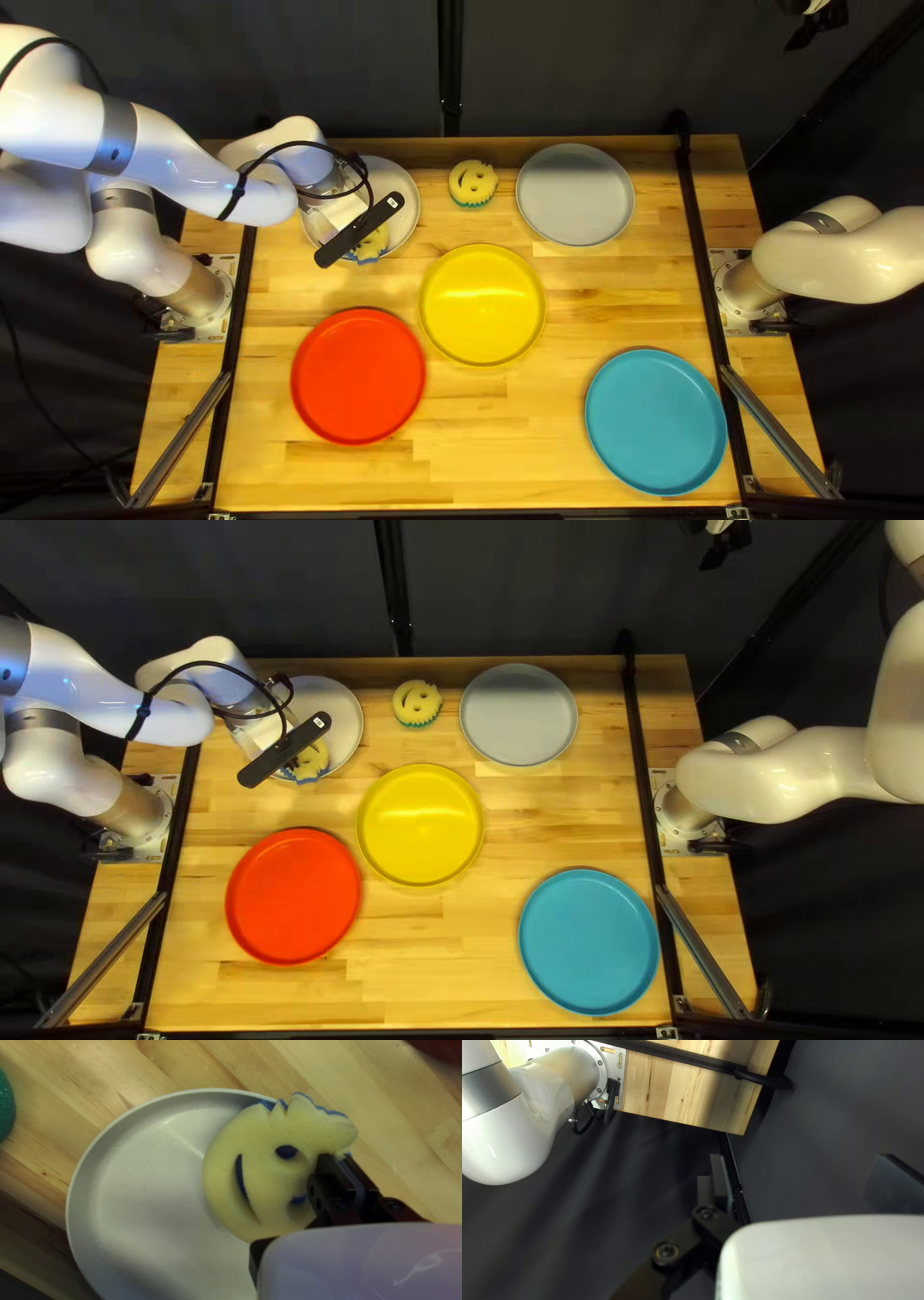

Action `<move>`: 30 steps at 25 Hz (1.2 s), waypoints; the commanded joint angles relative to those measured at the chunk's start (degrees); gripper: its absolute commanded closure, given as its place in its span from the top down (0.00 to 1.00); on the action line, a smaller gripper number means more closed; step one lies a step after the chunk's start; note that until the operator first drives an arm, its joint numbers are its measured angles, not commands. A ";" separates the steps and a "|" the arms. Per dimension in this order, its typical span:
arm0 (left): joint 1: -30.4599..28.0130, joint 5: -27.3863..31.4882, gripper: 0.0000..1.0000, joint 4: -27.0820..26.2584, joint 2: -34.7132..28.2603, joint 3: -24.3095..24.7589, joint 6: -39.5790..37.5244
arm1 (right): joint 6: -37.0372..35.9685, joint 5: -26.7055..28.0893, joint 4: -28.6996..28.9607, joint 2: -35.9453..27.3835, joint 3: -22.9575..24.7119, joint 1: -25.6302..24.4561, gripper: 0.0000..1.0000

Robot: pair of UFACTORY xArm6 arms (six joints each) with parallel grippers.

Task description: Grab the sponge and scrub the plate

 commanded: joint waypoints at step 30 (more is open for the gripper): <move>6.80 4.27 0.00 1.08 17.43 -18.16 7.26 | 0.00 0.00 0.00 0.00 0.00 0.00 1.00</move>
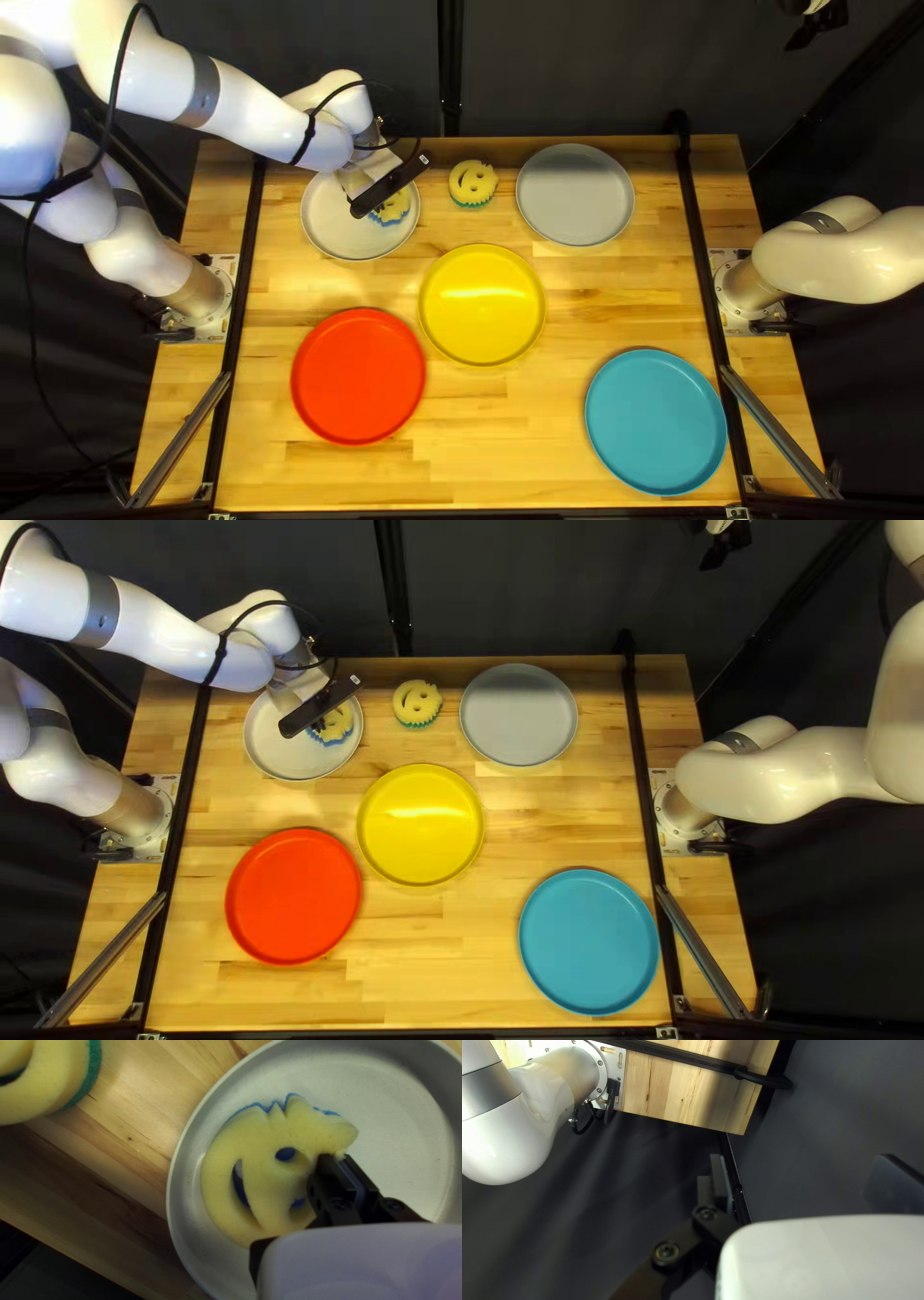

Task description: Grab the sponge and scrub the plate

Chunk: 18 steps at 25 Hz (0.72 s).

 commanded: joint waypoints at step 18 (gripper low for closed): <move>-4.18 -0.89 0.00 -0.28 -15.71 17.89 -4.24 | 0.00 0.00 0.00 0.00 0.00 0.00 1.00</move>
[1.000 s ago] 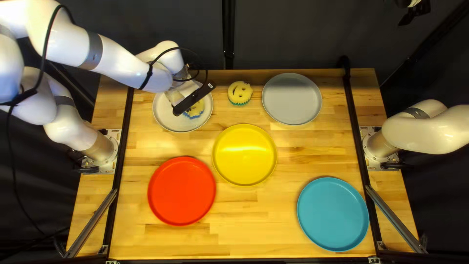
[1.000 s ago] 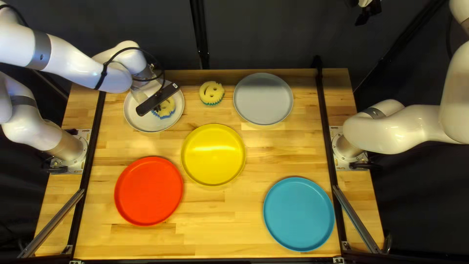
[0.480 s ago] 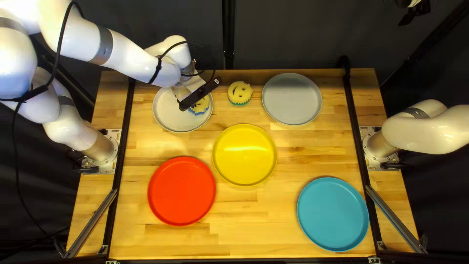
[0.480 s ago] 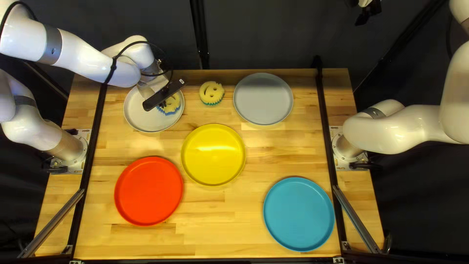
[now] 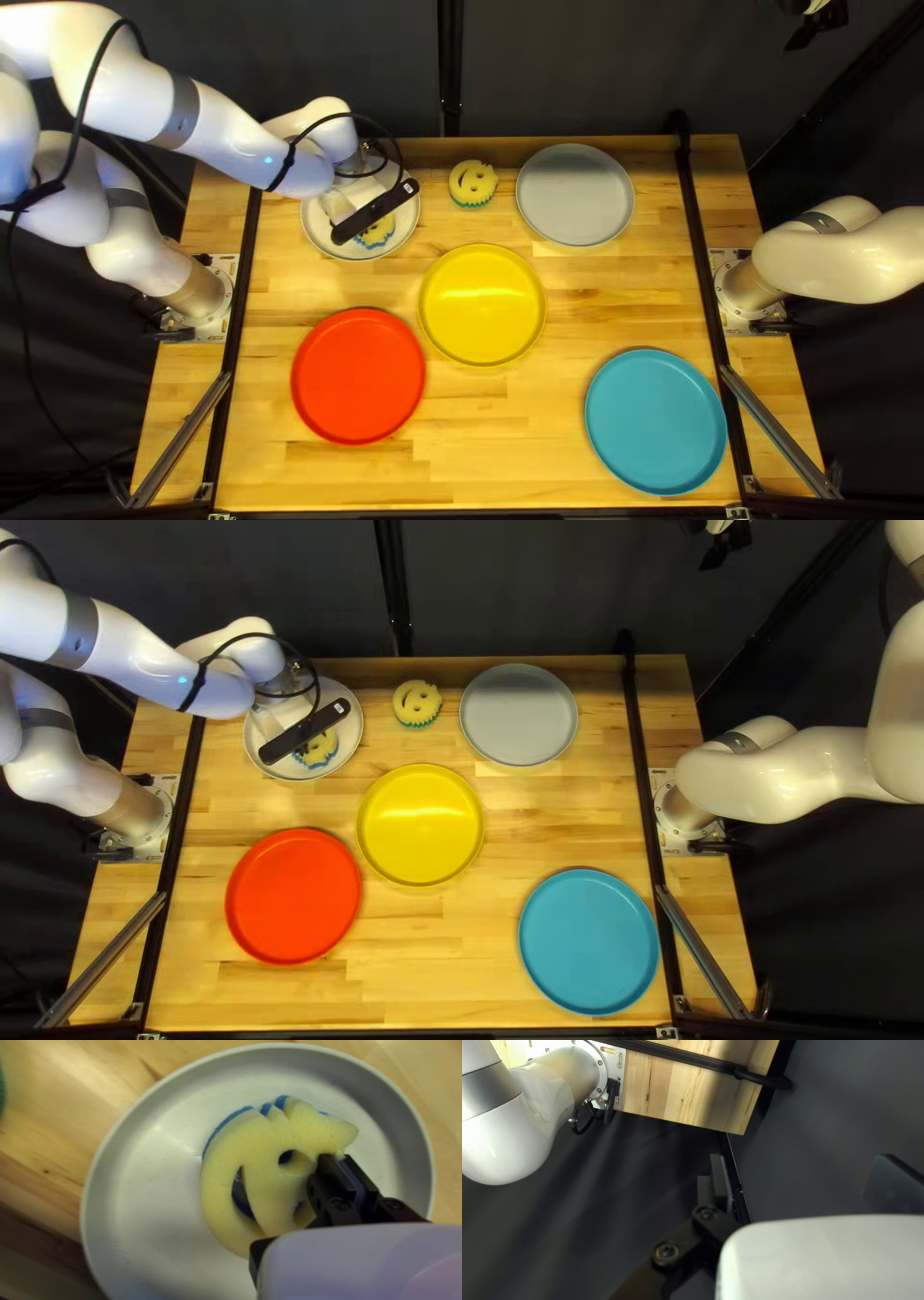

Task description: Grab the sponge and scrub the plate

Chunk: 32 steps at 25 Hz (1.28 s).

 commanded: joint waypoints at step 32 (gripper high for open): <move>11.69 4.01 0.00 -1.51 5.92 -8.07 5.73 | 0.00 0.00 0.00 0.00 0.00 0.00 1.00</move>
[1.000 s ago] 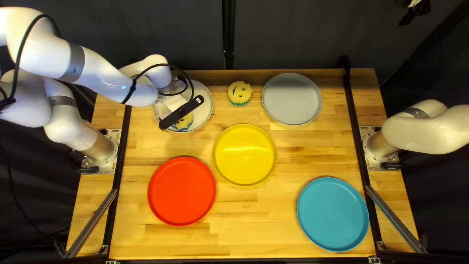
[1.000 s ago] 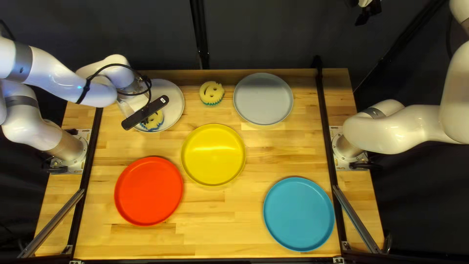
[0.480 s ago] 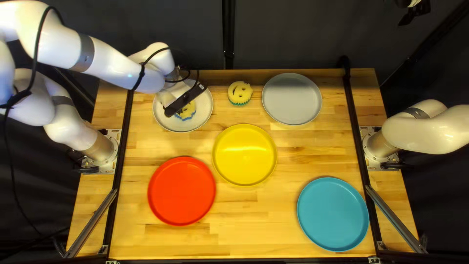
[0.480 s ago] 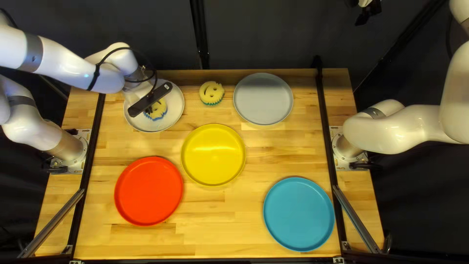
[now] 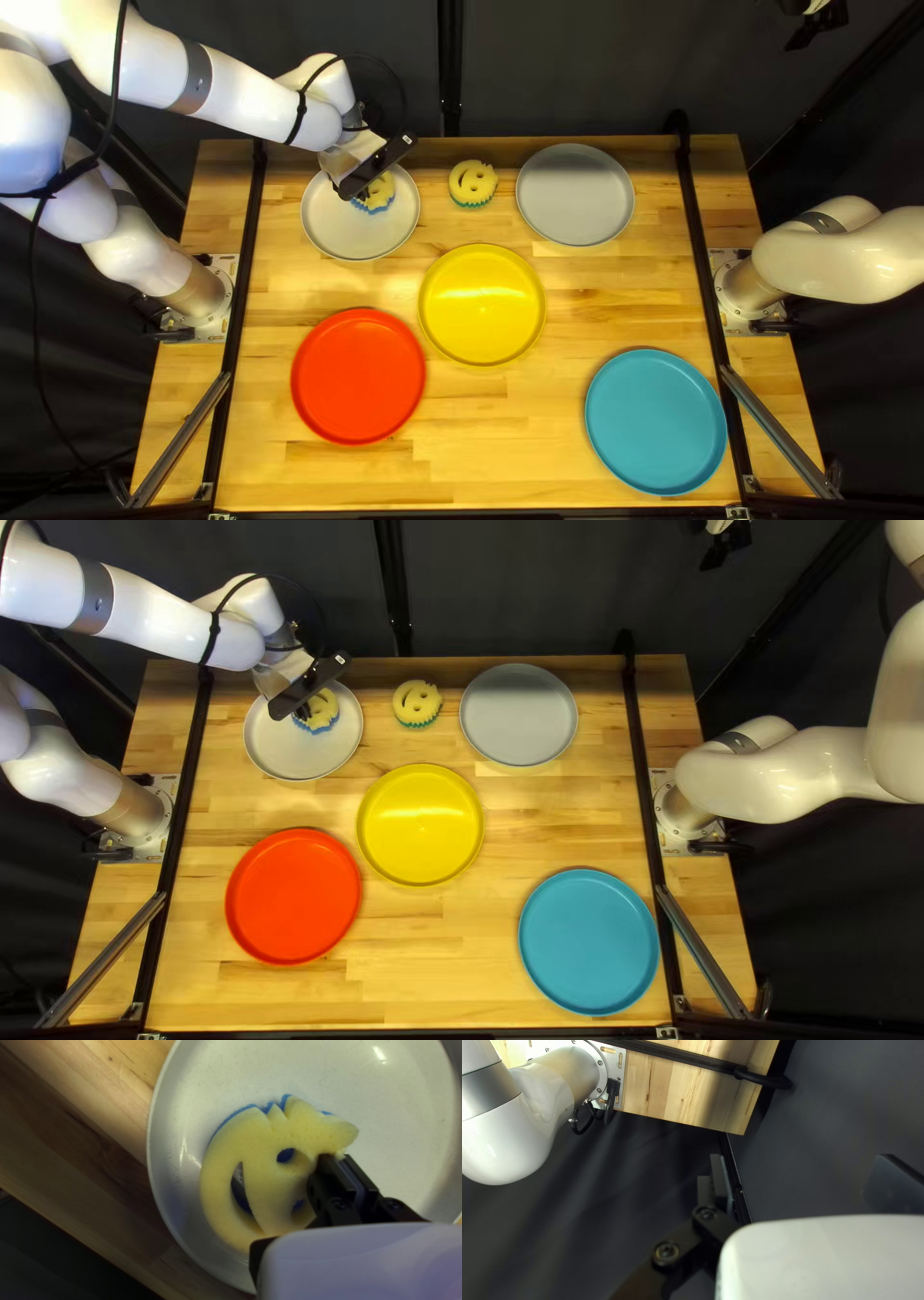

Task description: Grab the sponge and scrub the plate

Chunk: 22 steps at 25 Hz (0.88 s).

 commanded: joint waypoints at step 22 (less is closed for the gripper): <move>-5.87 2.15 0.00 -1.36 -18.75 16.03 -8.03 | 0.00 0.00 0.00 0.00 0.00 0.00 1.00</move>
